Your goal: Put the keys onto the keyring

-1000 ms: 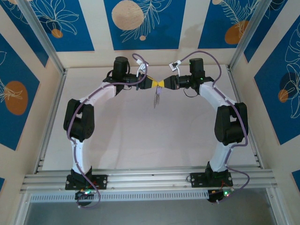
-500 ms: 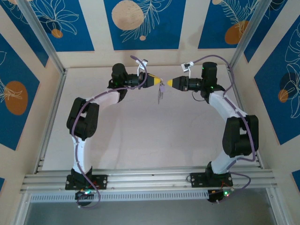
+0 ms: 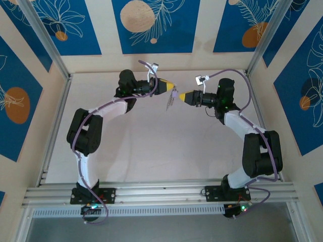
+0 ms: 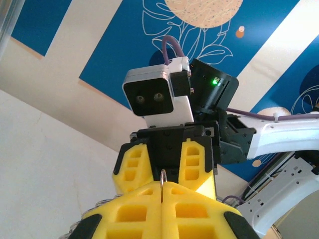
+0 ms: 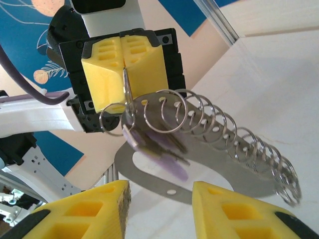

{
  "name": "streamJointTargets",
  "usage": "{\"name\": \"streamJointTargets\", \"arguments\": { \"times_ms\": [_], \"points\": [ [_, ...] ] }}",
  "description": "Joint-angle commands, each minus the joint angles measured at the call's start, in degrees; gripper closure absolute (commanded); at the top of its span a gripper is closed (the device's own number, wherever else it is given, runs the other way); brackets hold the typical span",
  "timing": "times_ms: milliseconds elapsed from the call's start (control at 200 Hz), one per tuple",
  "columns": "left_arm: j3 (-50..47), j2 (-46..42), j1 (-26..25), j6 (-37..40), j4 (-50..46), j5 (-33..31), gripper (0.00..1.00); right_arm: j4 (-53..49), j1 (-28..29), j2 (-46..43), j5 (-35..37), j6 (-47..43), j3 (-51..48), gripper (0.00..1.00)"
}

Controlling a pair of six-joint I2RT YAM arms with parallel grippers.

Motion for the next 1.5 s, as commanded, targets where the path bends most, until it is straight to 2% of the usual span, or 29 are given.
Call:
{"name": "streamJointTargets", "arguments": {
  "times_ms": [0, 620, 685, 780, 875, 1205, 1495],
  "points": [
    [-0.98, -3.29, -0.75, 2.51, -0.77, -0.97, 1.0, 5.26, 0.66, -0.71, 0.06, 0.22, -0.65, 0.61],
    [-1.16, -4.45, -1.25, 4.42, -3.01, -0.26, 1.0, 5.46, 3.65, 1.21, -1.31, -0.4, 2.02, 0.63],
    [-1.24, -4.53, -1.34, 4.6, -3.18, -0.32, 1.0, 5.5, 3.74, 1.46, -1.33, -0.3, 2.04, 0.7],
    [-1.34, -4.62, -1.29, 4.78, -3.28, -0.67, 1.0, 5.88, 3.75, 1.57, -1.31, 0.09, 1.65, 0.88],
    [-1.68, -4.98, -1.31, 5.02, -3.27, -1.01, 1.0, 6.97, 3.81, 1.66, -1.92, 1.06, 1.13, 1.0],
    [-4.96, -8.63, -1.28, 7.86, -3.74, -6.23, 1.0, 7.12, 5.6, 2.05, -1.2, 1.81, -0.31, 1.0],
    [-7.14, -10.62, -1.86, 8.64, -3.12, -8.06, 1.0, 7.56, 8.16, 4.0, 0.3, 2.41, 0.68, 1.0]
  ]
}}
